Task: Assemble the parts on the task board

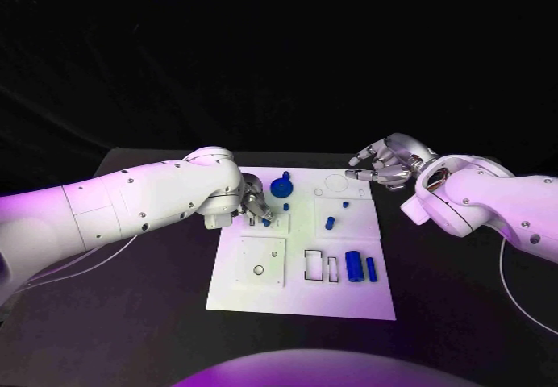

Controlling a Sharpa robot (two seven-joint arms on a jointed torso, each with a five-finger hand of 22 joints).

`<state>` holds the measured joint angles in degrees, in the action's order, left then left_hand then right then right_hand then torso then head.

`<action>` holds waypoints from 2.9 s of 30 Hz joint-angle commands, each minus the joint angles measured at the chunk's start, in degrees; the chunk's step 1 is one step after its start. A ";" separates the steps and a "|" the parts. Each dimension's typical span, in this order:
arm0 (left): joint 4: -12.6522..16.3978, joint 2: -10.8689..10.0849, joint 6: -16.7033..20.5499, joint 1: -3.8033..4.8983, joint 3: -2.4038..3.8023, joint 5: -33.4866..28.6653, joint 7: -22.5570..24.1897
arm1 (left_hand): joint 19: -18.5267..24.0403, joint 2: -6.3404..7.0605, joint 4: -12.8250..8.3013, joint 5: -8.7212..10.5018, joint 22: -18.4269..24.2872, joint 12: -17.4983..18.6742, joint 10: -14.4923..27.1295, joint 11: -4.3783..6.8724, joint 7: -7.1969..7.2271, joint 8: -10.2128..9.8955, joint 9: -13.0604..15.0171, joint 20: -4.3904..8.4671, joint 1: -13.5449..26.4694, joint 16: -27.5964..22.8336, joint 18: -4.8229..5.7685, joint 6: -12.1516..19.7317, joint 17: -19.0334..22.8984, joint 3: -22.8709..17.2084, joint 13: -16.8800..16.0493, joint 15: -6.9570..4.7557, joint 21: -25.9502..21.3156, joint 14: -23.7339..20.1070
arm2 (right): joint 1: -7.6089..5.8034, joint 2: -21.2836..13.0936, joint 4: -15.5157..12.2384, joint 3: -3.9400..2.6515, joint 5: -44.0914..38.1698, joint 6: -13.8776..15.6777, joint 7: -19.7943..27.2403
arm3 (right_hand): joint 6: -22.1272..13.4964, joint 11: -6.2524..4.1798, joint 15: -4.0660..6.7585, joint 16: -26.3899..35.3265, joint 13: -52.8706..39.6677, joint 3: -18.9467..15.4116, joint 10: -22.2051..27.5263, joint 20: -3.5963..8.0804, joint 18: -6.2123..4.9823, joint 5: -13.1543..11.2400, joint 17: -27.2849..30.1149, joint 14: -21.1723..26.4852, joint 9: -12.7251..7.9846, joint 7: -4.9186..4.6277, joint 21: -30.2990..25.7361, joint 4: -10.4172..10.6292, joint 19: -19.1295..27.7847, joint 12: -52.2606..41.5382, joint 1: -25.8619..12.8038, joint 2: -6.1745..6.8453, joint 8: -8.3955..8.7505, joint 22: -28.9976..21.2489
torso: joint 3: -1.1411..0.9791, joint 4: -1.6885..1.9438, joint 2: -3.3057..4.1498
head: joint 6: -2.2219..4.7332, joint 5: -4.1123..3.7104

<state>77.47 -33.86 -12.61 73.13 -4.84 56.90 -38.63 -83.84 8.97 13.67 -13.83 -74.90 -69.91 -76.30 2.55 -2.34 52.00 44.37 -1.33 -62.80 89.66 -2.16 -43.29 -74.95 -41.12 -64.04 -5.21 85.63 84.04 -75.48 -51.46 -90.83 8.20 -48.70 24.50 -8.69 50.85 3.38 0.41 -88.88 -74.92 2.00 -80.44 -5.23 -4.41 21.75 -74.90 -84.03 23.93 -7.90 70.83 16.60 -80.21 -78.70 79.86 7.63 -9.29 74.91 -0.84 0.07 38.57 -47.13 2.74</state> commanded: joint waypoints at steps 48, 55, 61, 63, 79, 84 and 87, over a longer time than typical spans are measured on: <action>0.69 -0.04 -1.90 -0.50 0.02 4.27 -0.77 | -2.34 0.73 -6.57 0.80 -9.59 -0.64 -0.67 0.31 1.49 1.31 10.15 0.62 5.19 0.34 0.60 -1.66 -15.05 -6.08 0.06 -0.62 0.51 5.96 | 0.33 0.08 0.32 0.00 -0.62 -1.29 -0.22 | 0.35 -0.21 0.45 0.38 -2.04 0.36 0.19 -0.02 -0.43 0.36 -10.62 -4.89 0.14 0.01 -0.56 -0.02 0.29 0.21 0.00 0.00 -0.52 2.31 | -0.06 -0.03 -0.03 | -0.68 -0.12; 0.25 0.05 -1.97 -0.50 0.02 4.08 -0.80 | -2.29 1.47 -5.12 0.80 -9.59 -0.66 -0.59 0.42 1.63 1.39 9.75 0.73 7.33 0.34 0.58 -2.05 -15.05 -3.54 0.17 -0.73 0.43 5.96 | 0.33 0.03 0.31 0.00 -0.62 -1.21 -0.19 | 0.34 -0.22 0.46 0.49 -1.97 0.38 0.24 -0.01 -0.50 0.35 -10.31 -4.81 0.15 0.01 -0.83 -0.02 0.42 0.27 -0.06 0.02 -0.54 2.14 | -0.04 -0.03 -0.05 | -0.71 -0.13; -0.17 0.14 -2.00 -0.50 0.02 3.94 -0.81 | -2.30 1.87 -4.45 1.19 -9.63 -0.71 -0.57 0.44 1.66 1.44 9.57 0.77 8.09 0.34 0.58 -2.20 -15.05 -2.27 0.18 -0.76 0.41 5.96 | 0.33 -0.02 0.28 0.00 -0.62 -1.26 -0.21 | 0.33 -0.22 0.46 0.43 -2.08 0.38 0.17 -0.01 -0.47 0.34 -10.49 -4.86 0.16 0.01 -0.72 -0.02 0.36 0.18 -0.09 0.03 -0.54 2.22 | -0.02 -0.03 -0.02 | -0.78 -0.17; -0.30 0.20 -2.00 -0.50 0.01 3.86 -0.80 | -2.31 2.01 -4.14 1.34 -9.65 -0.71 -0.55 0.44 1.66 1.46 9.50 0.78 8.38 0.34 0.59 -2.26 -15.05 -1.72 0.22 -0.77 0.41 5.96 | 0.33 -0.03 0.27 0.00 -0.62 -1.22 -0.21 | 0.33 -0.22 0.46 0.43 -2.08 0.38 0.17 -0.01 -0.47 0.34 -10.49 -4.86 0.16 0.01 -0.72 -0.02 0.36 0.18 -0.09 0.03 -0.54 2.22 | -0.02 -0.01 0.01 | -0.79 -0.25; -0.97 0.58 -2.39 -0.52 -0.01 3.51 -0.82 | -2.35 2.71 -1.84 3.46 -9.78 -0.83 -0.52 0.39 1.58 1.51 9.01 0.78 9.62 0.34 0.60 -2.46 -15.05 2.15 0.28 -0.75 0.38 5.96 | 0.33 -0.08 0.25 0.00 -0.62 -1.19 -0.18 | 0.21 -0.21 0.46 0.44 -1.99 0.32 0.21 0.01 -0.48 -0.10 -10.49 -4.86 0.20 0.01 -0.85 0.05 0.37 0.23 -0.62 0.14 -0.60 2.17 | -0.06 -0.02 -0.02 | -1.03 -0.28; -1.08 0.61 -2.48 -0.53 -0.02 3.50 -0.84 | -2.35 2.81 -1.14 4.04 -9.78 -0.88 -0.51 0.38 1.56 1.55 8.89 0.78 9.71 0.34 0.59 -2.48 -15.05 3.45 0.28 -0.74 0.34 5.96 | 0.34 -0.09 0.26 0.00 -0.62 -1.22 -0.19 | 0.19 -0.21 0.46 0.43 -1.99 0.31 0.21 0.01 -0.49 -0.18 -10.54 -4.87 0.21 0.00 -0.87 0.05 0.38 0.23 -0.69 0.16 -0.60 2.16 | -0.07 -0.02 -0.04 | -1.09 -0.29; -1.15 0.62 -2.47 -0.53 -0.02 3.49 -0.85 | -2.38 2.82 -0.75 4.33 -9.84 -0.85 -0.47 0.37 1.55 1.54 8.82 0.78 9.74 0.34 0.61 -2.48 -15.05 4.06 0.35 -0.74 0.37 5.96 | 0.35 -0.09 0.28 0.00 -0.62 -1.22 -0.19 | 0.16 -0.21 0.46 0.44 -1.98 0.30 0.21 0.01 -0.49 -0.29 -10.51 -4.86 0.22 0.00 -0.89 0.05 0.38 0.24 -0.78 0.17 -0.61 2.16 | -0.08 -0.02 -0.03 | -1.11 -0.28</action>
<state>76.34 -33.33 -14.00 72.69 -4.81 60.65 -38.99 -83.84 11.77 12.97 -9.63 -74.93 -70.52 -76.90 2.75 -0.50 53.67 53.24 -0.92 -53.53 89.64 -2.17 -45.69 -74.91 -37.21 -63.74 -5.61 85.81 84.04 -75.17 -51.55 -90.52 8.21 -48.76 23.97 -8.94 50.85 3.37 0.41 -88.66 -74.95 2.00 -80.44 -5.23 -4.41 21.75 -74.90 -84.03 24.07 -7.90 70.20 16.60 -80.21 -78.70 79.56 7.93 -9.52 74.91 -0.91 0.05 38.55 -48.21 2.45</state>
